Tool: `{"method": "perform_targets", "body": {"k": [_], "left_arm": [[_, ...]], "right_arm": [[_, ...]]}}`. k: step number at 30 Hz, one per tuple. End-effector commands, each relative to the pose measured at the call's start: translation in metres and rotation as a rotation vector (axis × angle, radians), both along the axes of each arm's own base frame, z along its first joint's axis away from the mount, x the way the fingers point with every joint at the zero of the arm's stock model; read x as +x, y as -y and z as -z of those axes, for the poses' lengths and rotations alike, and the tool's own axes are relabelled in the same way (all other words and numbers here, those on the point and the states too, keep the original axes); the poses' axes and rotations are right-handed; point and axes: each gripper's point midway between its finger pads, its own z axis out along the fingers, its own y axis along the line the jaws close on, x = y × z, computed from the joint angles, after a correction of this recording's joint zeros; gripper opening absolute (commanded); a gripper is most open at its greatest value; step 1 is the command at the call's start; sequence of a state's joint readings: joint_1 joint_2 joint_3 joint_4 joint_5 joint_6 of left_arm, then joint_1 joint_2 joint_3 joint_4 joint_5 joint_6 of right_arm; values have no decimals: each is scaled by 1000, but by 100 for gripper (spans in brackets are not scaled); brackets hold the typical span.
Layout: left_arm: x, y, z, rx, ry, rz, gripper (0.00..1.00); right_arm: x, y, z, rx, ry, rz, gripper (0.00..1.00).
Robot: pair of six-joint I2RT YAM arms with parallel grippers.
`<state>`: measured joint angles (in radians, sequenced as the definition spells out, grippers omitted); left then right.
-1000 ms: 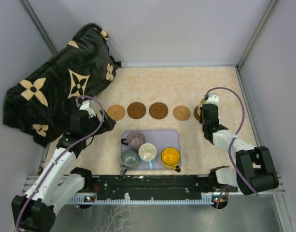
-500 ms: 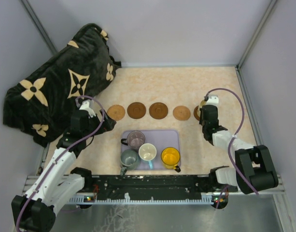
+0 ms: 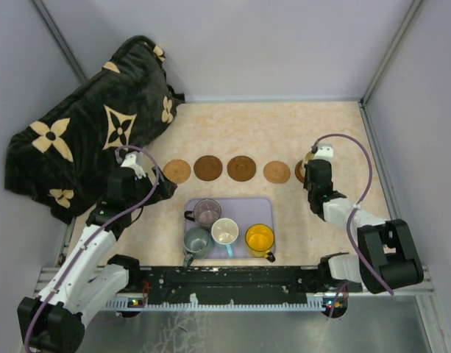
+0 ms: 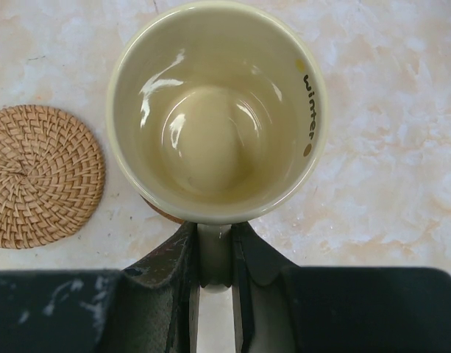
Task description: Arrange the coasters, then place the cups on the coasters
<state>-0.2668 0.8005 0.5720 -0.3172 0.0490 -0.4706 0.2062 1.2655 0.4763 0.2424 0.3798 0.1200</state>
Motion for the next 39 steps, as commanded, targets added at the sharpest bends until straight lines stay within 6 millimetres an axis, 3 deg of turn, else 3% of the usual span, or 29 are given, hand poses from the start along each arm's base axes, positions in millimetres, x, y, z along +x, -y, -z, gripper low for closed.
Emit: {"method": "perform_targets", "body": {"k": [1, 5, 11, 20, 29, 33, 39], "left_arm": [[2, 1, -1, 1, 13, 7, 100], [2, 2, -1, -2, 11, 9, 100], [2, 3, 0, -5, 8, 16, 100], [2, 4, 0, -7, 10, 16, 100], [1, 4, -1, -9, 12, 18, 100], [0, 4, -1, -13, 13, 20, 100], [2, 5, -2, -17, 12, 19, 100]], "right_arm": [[25, 3, -40, 30, 144, 44, 12], [24, 5, -43, 30, 149, 57, 28], [22, 6, -45, 31, 154, 62, 41], [19, 8, -56, 43, 177, 80, 45], [-1, 18, -107, 94, 274, 163, 50], [-18, 1, -135, 83, 287, 148, 50], [-51, -54, -149, 151, 170, 42, 50]]}}
